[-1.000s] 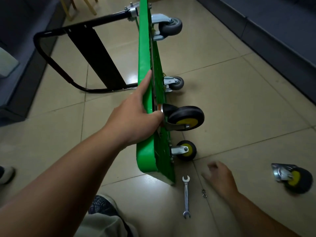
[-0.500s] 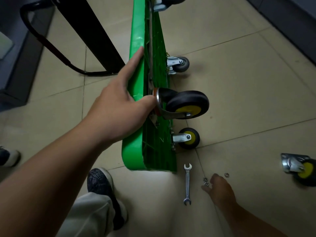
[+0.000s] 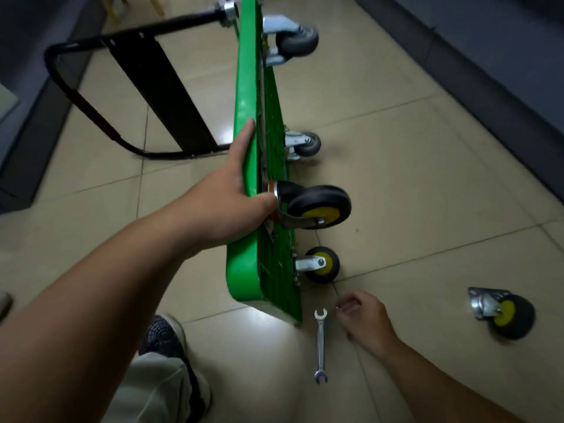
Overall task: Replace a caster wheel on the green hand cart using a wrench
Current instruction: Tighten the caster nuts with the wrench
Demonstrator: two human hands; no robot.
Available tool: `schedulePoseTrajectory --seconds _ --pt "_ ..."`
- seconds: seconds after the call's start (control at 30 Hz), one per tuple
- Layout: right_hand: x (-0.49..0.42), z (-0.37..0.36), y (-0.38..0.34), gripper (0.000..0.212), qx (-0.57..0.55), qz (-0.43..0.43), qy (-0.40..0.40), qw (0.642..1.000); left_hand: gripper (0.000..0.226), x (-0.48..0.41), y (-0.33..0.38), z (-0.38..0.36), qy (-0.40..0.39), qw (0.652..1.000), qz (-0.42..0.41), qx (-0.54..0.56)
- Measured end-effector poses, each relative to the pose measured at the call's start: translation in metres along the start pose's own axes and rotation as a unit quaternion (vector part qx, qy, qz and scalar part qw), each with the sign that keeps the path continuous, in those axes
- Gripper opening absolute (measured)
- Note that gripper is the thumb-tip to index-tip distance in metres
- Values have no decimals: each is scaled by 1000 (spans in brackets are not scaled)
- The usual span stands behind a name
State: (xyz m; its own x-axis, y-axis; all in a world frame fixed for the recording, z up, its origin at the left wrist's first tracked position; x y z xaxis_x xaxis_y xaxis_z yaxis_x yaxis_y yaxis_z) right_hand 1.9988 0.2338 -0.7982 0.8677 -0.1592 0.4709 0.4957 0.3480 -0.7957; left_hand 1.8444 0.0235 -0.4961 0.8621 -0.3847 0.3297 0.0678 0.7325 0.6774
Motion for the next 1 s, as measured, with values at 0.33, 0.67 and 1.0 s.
schedulePoseTrajectory --seconds 0.33,0.67,1.0 --pt "106 43 -208 14 -329 204 23 922 103 28 11 -9 4 1000 24 10" --pt "112 29 -230 22 -367 228 49 900 92 42 8 -17 39 997 26 -65" --pt "88 7 -233 18 -333 252 13 908 88 35 4 -14 36 993 22 -113"
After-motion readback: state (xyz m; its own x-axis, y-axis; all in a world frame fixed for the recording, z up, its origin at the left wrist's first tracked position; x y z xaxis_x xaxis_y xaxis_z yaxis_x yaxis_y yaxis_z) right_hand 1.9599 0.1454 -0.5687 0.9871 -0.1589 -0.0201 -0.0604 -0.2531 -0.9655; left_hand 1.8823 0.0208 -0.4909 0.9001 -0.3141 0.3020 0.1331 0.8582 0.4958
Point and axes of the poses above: each hand's wrist, its own x-axis away from the middle knuckle, its own z-axis out of the back of the hand, y = z × x, the point moved 9 cm from there along -x, towards the middle knuckle, and after that the axes turned 8 degrees about -y, right-handed, at the moved point
